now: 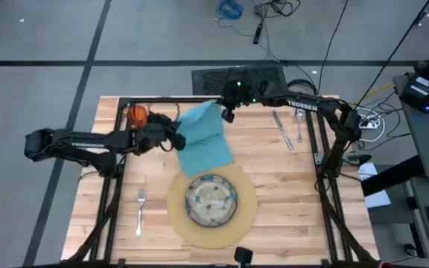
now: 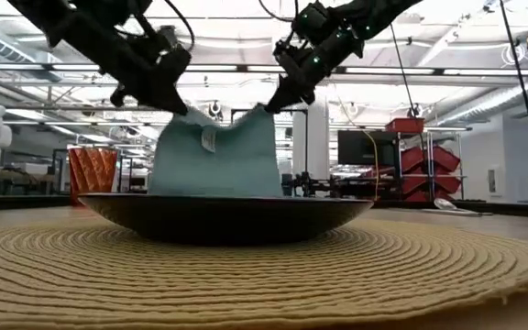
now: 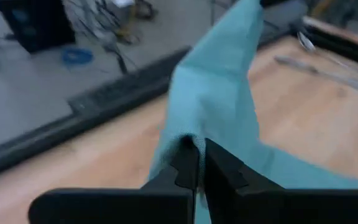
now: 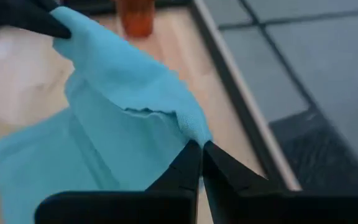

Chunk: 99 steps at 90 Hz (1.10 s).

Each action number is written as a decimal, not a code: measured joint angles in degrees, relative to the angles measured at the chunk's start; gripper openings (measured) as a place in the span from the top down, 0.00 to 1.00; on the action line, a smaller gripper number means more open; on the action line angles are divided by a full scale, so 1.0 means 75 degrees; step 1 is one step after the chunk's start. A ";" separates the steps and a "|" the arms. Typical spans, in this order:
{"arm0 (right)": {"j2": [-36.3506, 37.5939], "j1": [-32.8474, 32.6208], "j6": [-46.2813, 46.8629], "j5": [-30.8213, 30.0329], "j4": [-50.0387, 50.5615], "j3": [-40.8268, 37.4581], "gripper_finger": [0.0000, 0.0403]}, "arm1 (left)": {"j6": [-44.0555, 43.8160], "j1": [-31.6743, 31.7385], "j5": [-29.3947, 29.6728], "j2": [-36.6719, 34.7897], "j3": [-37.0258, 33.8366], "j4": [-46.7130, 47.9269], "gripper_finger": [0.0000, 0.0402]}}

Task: Set table place
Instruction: Fold the blue napkin

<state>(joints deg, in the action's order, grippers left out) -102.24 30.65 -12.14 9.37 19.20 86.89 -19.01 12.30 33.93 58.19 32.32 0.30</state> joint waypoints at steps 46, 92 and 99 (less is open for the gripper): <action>-0.0910 -0.0258 0.0181 0.0570 0.1809 0.0277 1.00 | -0.0628 -0.0211 -0.1655 0.0638 -0.0193 0.0399 1.00; -0.0905 -0.0980 0.0605 0.0152 0.3575 0.0277 1.00 | -0.1031 -0.1427 -0.1855 0.0825 -0.0227 0.0318 1.00; -0.0880 -0.1029 0.0699 0.0152 0.3800 0.0277 1.00 | -0.1083 -0.1542 -0.1883 0.0825 -0.0227 0.0319 1.00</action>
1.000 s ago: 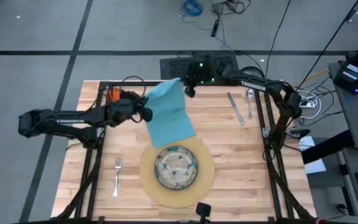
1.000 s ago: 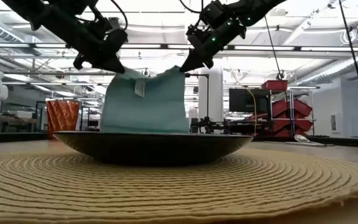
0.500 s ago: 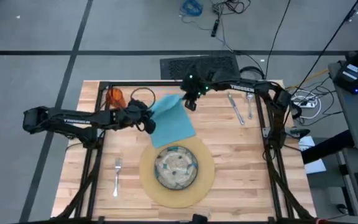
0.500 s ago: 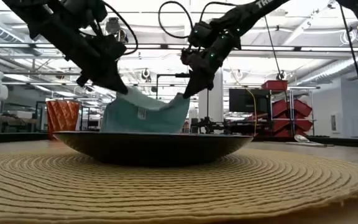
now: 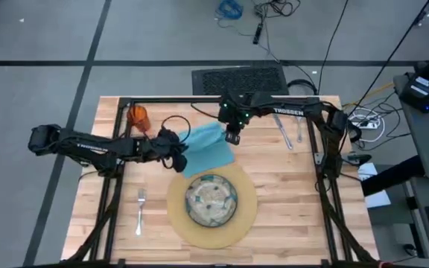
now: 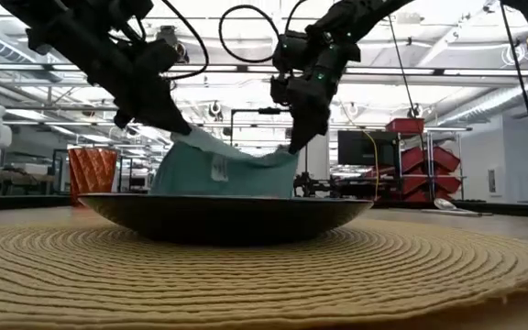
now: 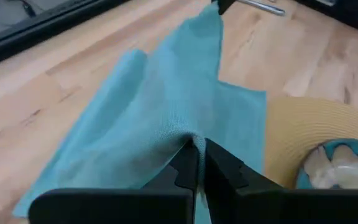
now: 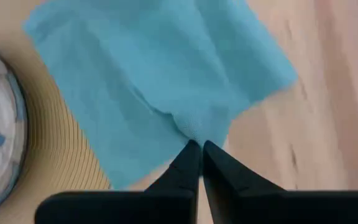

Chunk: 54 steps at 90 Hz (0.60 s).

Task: Set table place
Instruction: Fold the blue napkin

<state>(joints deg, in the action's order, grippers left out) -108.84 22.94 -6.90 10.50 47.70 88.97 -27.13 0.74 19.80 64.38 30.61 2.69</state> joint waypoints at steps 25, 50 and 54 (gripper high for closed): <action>0.0180 -0.0347 0.0364 0.0240 0.0686 0.0000 1.00 | -0.0542 -0.0368 -0.0043 0.0078 -0.0003 0.0085 1.00; 0.0195 -0.0673 0.0670 0.0251 0.1083 0.0000 1.00 | -0.0918 -0.0874 -0.0018 0.0935 -0.0006 -0.0134 1.00; 0.0195 -0.0697 0.0720 0.0248 0.1079 0.0000 1.00 | -0.0978 -0.0920 0.0006 0.1102 -0.0006 -0.0141 1.00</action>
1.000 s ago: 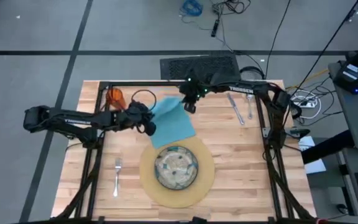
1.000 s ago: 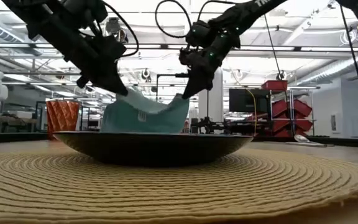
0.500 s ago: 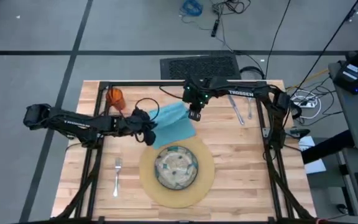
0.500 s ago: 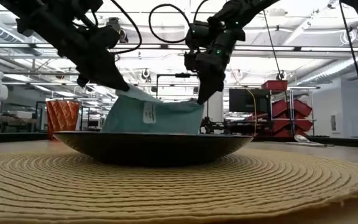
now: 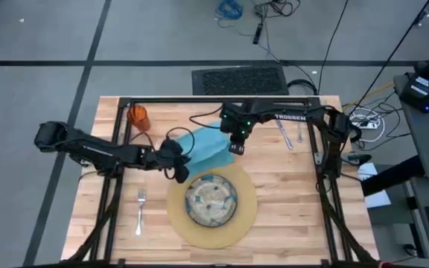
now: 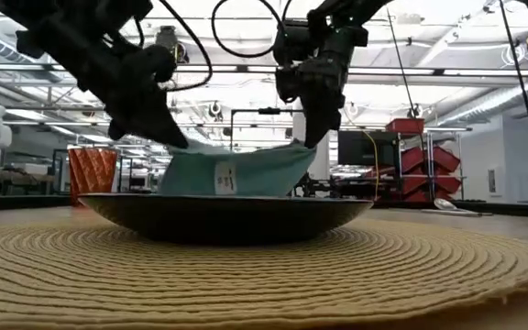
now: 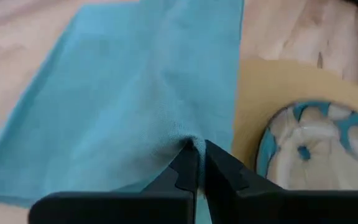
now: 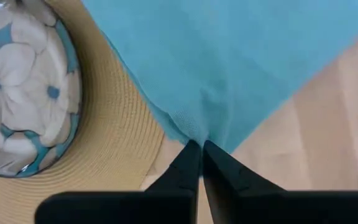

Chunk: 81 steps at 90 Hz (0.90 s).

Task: Set table place
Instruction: Fold the blue napkin

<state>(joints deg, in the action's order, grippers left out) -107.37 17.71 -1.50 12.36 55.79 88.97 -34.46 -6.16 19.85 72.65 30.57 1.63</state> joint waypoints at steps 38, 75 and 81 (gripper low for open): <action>0.0000 0.0032 0.0182 0.0187 -0.0229 -0.0300 1.00 | 0.0038 -0.0148 0.0074 0.0071 -0.0003 -0.0043 1.00; -0.0237 0.0023 0.0224 0.0607 -0.0590 -0.0318 1.00 | -0.0117 -0.0168 0.0660 -0.0998 -0.0003 0.1315 1.00; -0.0271 0.0023 0.0217 0.0603 -0.0564 -0.0318 1.00 | -0.0168 -0.0169 0.0672 -0.0997 -0.0003 0.1267 1.00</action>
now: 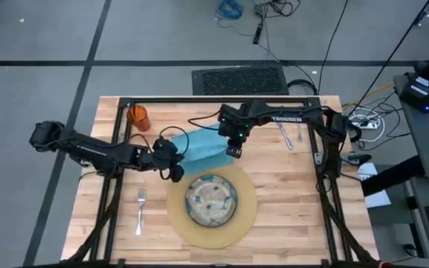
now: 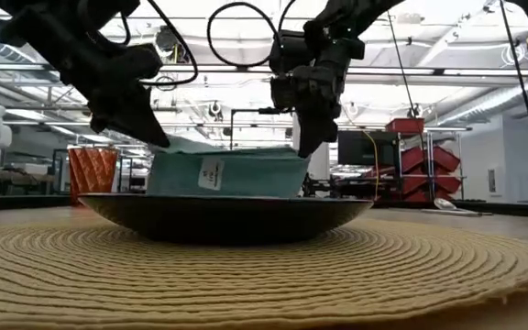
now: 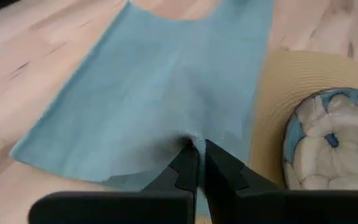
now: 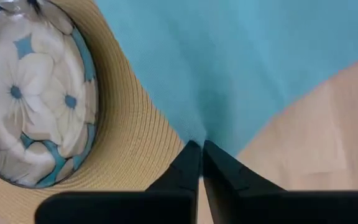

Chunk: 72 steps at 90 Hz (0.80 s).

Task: Set table place
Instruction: Fold the blue napkin

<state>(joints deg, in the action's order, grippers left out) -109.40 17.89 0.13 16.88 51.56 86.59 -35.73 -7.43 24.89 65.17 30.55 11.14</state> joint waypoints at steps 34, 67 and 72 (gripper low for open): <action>0.0000 0.0000 0.0014 -0.0003 0.0231 0.0000 1.00 | -0.0195 -0.0232 -0.0059 0.0059 0.0000 -0.0212 1.00; 0.0003 0.0000 0.0103 -0.0046 0.0428 0.0000 0.95 | -0.0107 -0.0229 -0.0782 0.0508 0.0000 -0.0670 0.98; 0.0006 0.0001 0.0157 -0.0062 0.0537 0.0000 0.91 | 0.0018 -0.0229 -0.0963 0.0530 0.0000 -0.0648 0.95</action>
<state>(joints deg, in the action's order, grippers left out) -109.36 17.90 1.31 16.42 55.59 86.59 -35.59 -9.15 17.67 69.14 30.55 6.27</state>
